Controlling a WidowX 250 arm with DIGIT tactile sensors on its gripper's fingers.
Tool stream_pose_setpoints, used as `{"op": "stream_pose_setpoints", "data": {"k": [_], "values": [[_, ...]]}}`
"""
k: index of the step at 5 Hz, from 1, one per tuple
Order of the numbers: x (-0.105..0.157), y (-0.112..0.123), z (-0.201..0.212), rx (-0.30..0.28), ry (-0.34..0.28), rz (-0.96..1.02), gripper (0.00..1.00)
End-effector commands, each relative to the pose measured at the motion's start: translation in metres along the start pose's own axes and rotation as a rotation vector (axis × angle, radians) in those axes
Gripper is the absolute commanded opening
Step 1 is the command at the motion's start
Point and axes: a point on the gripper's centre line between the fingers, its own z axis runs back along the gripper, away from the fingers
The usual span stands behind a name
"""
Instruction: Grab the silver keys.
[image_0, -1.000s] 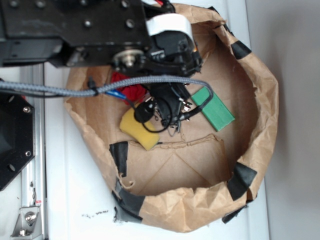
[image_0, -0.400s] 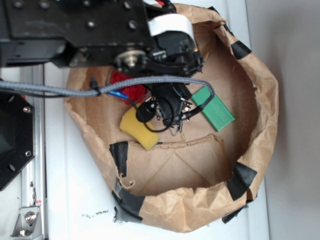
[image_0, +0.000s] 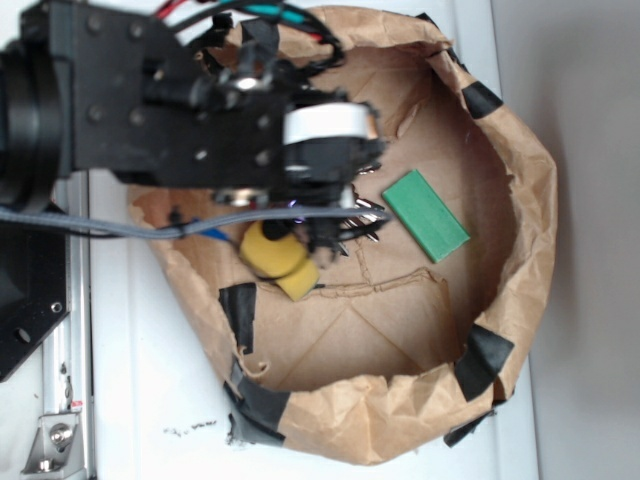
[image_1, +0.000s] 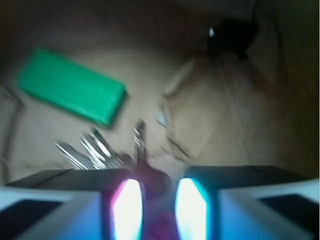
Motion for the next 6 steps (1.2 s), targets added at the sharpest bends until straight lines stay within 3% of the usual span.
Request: {"op": "stream_pose_setpoints", "data": {"k": [1, 3, 6], "values": [[0.011, 0.015, 0.018, -0.04, -0.006, -0.079, 1.0], [0.011, 0.018, 0.04, -0.09, 0.07, -0.11, 1.0], [0.022, 0.003, 0.031, -0.086, 0.085, -0.015, 1.0]]}}
